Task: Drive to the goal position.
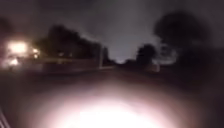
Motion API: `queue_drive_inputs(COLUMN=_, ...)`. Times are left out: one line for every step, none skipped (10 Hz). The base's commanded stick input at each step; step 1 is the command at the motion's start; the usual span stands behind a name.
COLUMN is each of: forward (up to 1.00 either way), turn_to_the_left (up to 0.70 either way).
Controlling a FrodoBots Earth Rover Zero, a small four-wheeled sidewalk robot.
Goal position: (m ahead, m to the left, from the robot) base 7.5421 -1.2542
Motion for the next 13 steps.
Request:
queue_drive_inputs(forward=0.7, turn_to_the_left=-0.25)
queue_drive_inputs(forward=0.7, turn_to_the_left=-0.35)
queue_drive_inputs(forward=0.7, turn_to_the_left=-0.16)
queue_drive_inputs(forward=0.7, turn_to_the_left=0.0)
queue_drive_inputs(forward=0.7, turn_to_the_left=0.0)
queue_drive_inputs(forward=0.7, turn_to_the_left=0.0)
queue_drive_inputs(forward=0.7, turn_to_the_left=0.0)
queue_drive_inputs(forward=0.7, turn_to_the_left=0.0)
queue_drive_inputs(forward=0.7, turn_to_the_left=0.0)
queue_drive_inputs(forward=0.7, turn_to_the_left=0.0)
queue_drive_inputs(forward=0.7, turn_to_the_left=0.0)
queue_drive_inputs(forward=0.7, turn_to_the_left=0.0)
queue_drive_inputs(forward=0.7, turn_to_the_left=0.0)
